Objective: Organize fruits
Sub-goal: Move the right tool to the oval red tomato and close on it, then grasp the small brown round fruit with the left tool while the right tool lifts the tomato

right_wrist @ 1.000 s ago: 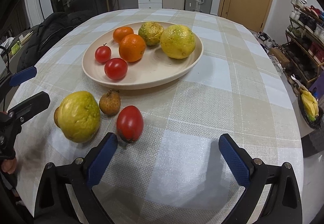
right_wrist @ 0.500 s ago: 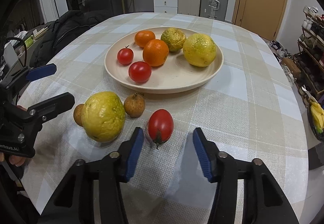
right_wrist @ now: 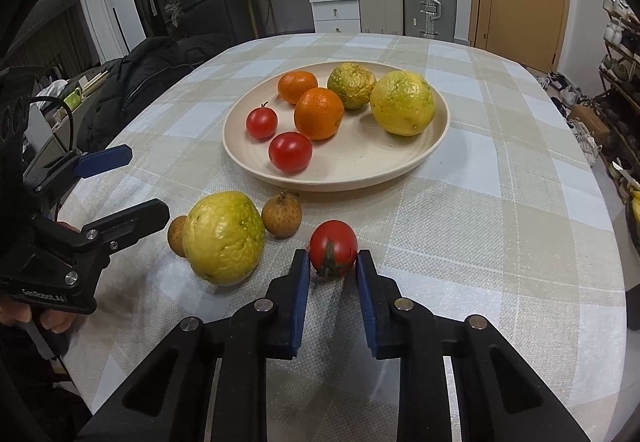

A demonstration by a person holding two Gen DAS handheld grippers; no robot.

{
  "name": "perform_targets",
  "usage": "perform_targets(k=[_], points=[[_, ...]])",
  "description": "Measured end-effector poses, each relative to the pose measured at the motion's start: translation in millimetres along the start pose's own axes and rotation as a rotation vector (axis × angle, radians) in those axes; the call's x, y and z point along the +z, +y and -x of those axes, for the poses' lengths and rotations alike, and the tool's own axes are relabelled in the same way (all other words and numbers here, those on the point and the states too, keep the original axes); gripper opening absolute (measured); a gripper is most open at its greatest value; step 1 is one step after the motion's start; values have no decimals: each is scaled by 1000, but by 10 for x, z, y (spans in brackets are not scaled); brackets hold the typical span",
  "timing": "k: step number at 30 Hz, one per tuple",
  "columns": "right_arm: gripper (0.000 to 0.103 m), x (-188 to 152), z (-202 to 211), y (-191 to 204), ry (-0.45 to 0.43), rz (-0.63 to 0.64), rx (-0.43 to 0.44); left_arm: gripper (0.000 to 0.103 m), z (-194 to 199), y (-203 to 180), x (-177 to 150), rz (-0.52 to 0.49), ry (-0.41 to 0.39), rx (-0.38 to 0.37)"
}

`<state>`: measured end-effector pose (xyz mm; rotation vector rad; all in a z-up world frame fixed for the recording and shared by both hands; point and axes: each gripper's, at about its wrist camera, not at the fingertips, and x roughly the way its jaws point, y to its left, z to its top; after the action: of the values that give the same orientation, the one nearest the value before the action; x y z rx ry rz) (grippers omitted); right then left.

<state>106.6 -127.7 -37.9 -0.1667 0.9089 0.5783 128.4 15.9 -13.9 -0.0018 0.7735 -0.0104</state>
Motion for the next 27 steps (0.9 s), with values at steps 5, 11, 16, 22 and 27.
perform_targets(k=[5, 11, 16, 22, 27], points=[[24, 17, 62, -29, -25, -4, 7, 102, 28, 27, 10, 1, 6, -18], [17, 20, 126, -33, -40, 8, 15, 102, 29, 10, -3, -38, 40, -38], [17, -10, 43, -43, 1, 13, 22, 102, -12, -31, -36, -65, 69, -36], [28, -12, -10, -66, 15, 3, -13, 102, -70, -112, -88, -104, 100, -42], [29, -2, 43, -121, 2, -10, -13, 102, -130, -178, -122, -136, 126, -44]])
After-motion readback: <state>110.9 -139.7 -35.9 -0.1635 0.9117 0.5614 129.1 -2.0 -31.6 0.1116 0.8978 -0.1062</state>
